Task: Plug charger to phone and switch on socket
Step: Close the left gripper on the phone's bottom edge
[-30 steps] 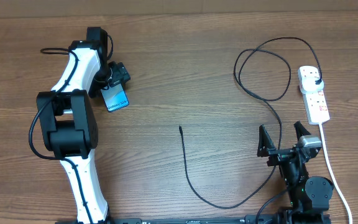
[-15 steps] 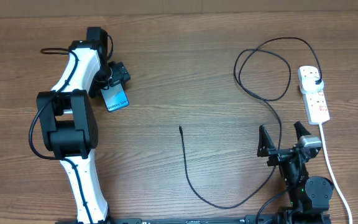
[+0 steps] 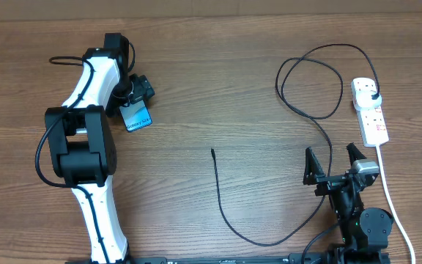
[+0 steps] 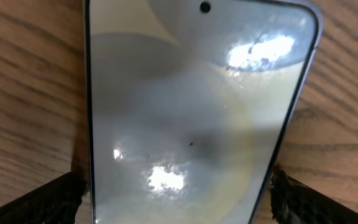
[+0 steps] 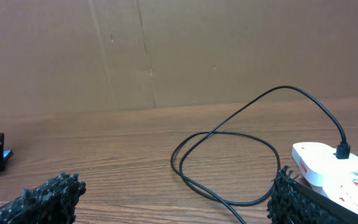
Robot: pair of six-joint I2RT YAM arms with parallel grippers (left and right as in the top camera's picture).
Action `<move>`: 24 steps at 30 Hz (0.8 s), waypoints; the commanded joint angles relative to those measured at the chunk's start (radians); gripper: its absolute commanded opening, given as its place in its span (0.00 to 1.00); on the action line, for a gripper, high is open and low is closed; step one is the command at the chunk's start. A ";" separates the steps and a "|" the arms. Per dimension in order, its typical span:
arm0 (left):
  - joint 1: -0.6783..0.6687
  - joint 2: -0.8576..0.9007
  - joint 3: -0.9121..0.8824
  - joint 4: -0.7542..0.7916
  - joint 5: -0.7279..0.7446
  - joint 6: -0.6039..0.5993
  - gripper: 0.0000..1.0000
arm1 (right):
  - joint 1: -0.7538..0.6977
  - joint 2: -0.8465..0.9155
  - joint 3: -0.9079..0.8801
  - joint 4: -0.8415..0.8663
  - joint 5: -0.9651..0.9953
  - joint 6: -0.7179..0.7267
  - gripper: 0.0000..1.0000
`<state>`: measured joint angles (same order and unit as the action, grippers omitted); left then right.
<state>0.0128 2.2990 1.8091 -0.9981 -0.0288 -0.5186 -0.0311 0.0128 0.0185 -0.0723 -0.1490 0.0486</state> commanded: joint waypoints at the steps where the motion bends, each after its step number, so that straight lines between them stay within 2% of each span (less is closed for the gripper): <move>1: -0.006 0.034 0.010 -0.013 0.003 -0.023 1.00 | 0.004 -0.010 -0.011 0.003 0.014 0.004 1.00; 24: -0.006 0.037 0.010 -0.010 -0.005 -0.043 1.00 | 0.004 -0.010 -0.011 0.003 0.014 0.004 1.00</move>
<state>0.0128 2.3005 1.8091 -1.0084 -0.0319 -0.5480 -0.0311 0.0128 0.0185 -0.0723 -0.1490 0.0490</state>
